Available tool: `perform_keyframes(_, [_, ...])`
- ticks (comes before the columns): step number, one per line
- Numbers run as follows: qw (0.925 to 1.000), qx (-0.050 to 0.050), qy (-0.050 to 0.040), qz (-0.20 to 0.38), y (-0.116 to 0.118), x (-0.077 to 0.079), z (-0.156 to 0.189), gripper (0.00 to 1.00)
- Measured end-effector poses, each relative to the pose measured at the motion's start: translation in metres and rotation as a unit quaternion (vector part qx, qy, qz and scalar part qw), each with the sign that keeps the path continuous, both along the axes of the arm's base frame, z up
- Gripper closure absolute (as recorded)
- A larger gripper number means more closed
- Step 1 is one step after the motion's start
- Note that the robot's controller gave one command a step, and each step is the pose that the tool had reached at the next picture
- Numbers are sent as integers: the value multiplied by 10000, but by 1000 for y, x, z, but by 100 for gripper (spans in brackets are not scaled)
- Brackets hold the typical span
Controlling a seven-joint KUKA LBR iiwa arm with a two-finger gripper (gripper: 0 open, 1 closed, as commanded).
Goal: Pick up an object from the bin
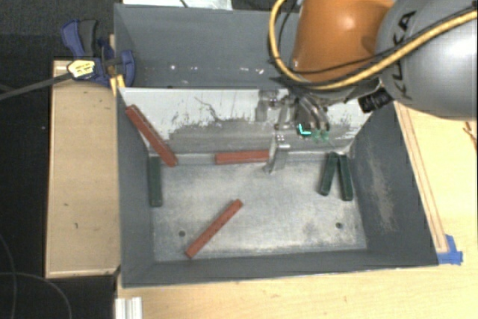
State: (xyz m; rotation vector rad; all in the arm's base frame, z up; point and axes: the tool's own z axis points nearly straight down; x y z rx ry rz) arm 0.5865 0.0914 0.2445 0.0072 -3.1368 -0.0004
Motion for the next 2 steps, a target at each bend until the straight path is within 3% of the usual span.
perform_keyframes(1, [9769,9,0,2139,51,-46,-177,0])
perform_keyframes(2, [9530,8,-15,3028,58,-75,-144,0])
